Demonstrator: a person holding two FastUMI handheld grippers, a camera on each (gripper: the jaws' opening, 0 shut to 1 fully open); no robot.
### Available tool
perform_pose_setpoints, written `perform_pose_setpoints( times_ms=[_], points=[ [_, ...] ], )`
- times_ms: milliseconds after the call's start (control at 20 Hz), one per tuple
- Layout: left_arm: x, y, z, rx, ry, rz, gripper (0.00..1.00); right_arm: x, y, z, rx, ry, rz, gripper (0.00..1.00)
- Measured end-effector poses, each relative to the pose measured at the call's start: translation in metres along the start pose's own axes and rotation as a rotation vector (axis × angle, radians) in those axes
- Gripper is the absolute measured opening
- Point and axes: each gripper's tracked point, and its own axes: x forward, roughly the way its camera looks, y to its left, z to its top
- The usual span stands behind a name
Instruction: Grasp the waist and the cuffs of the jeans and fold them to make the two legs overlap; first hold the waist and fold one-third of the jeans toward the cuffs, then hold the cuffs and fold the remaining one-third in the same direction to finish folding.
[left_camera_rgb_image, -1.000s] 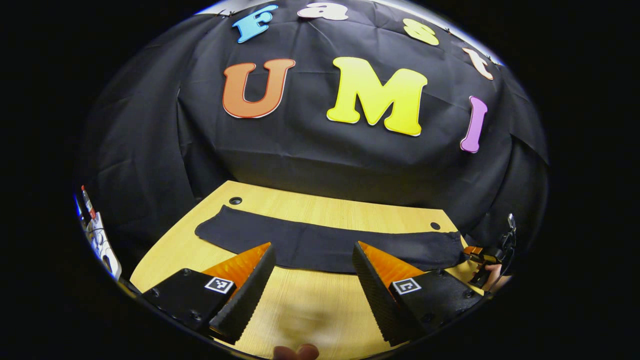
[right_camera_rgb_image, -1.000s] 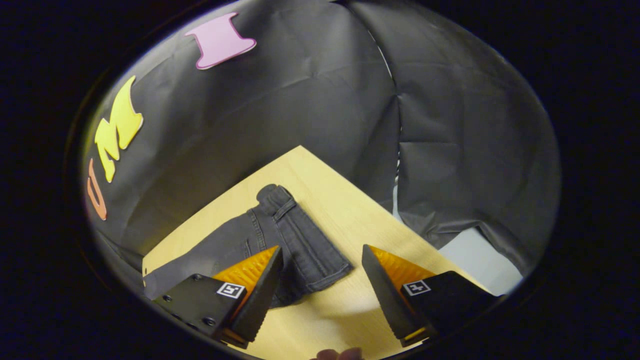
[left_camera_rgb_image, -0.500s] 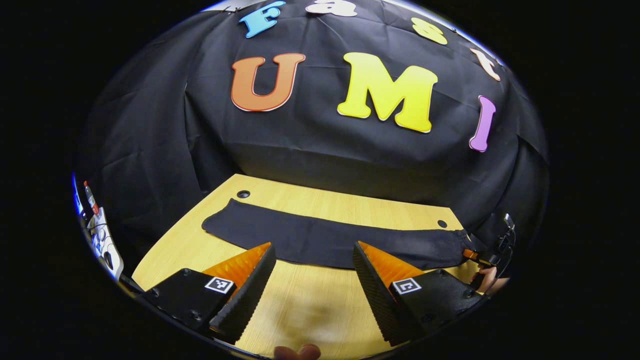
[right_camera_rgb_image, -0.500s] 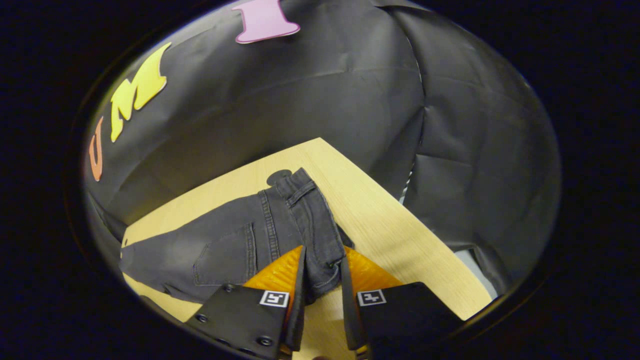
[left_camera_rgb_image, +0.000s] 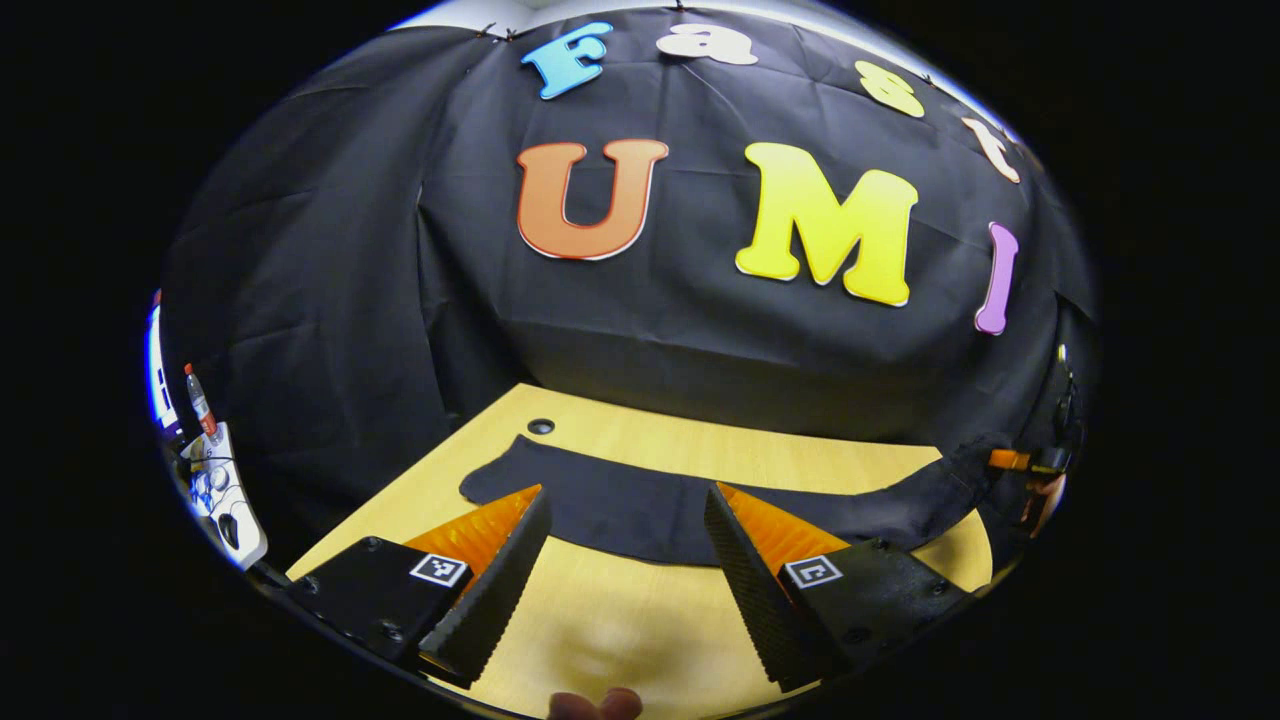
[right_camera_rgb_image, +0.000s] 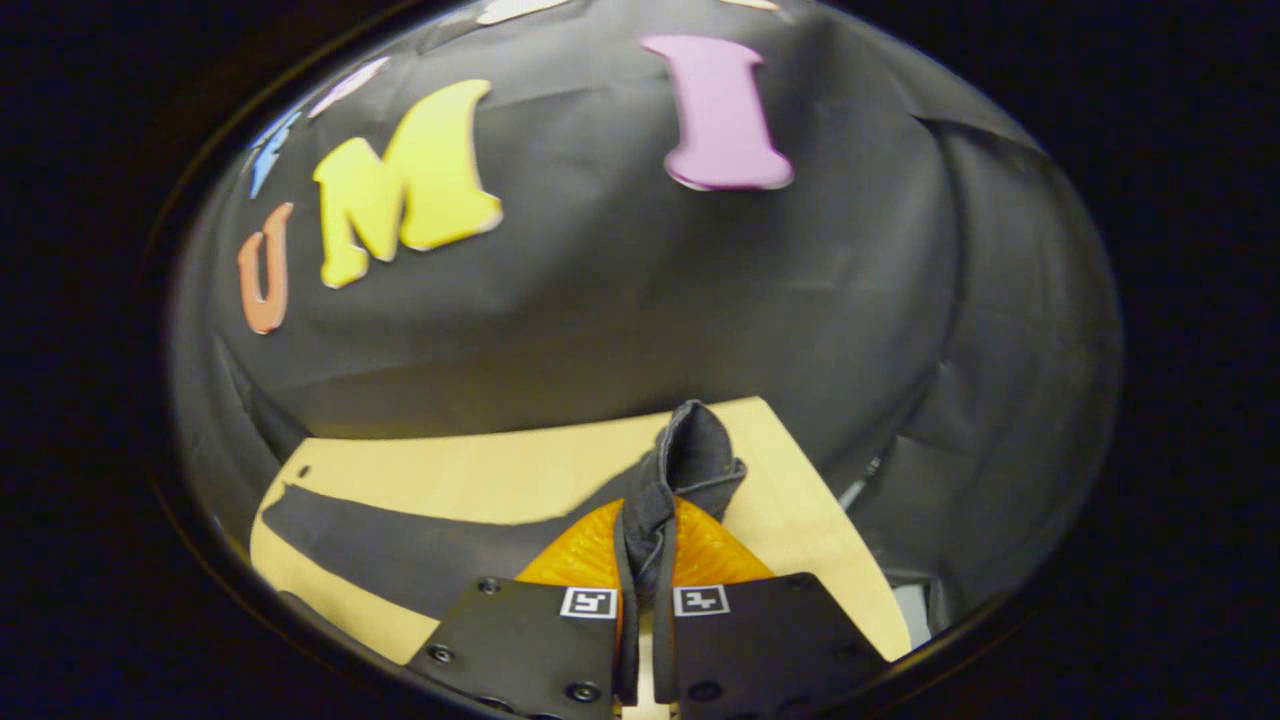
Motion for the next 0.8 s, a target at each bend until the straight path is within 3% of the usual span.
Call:
perform_pose_setpoints(
  times_ms=[200, 450, 650, 700, 800],
  points=[
    [0.006, 0.052, 0.01, -0.097, -0.039, 0.047, 0.99, -0.009, 0.147, 0.018, -0.059, -0.028, 0.148, 0.06],
    [-0.001, 0.134, 0.014, -0.108, -0.067, 0.157, 0.99, 0.009, 0.303, -0.055, -0.169, 0.064, 0.317, 0.06],
    [-0.015, 0.183, 0.02, -0.032, -0.111, 0.228, 0.99, 0.05, 0.352, -0.126, -0.251, 0.16, 0.321, 0.06],
    [-0.019, 0.191, 0.02, -0.01, -0.117, 0.239, 0.99, 0.057, 0.361, -0.147, -0.269, 0.185, 0.31, 0.1],
    [-0.02, 0.203, 0.018, 0.016, -0.119, 0.247, 0.99, 0.073, 0.377, -0.189, -0.335, 0.227, 0.286, 0.06]
  ],
)
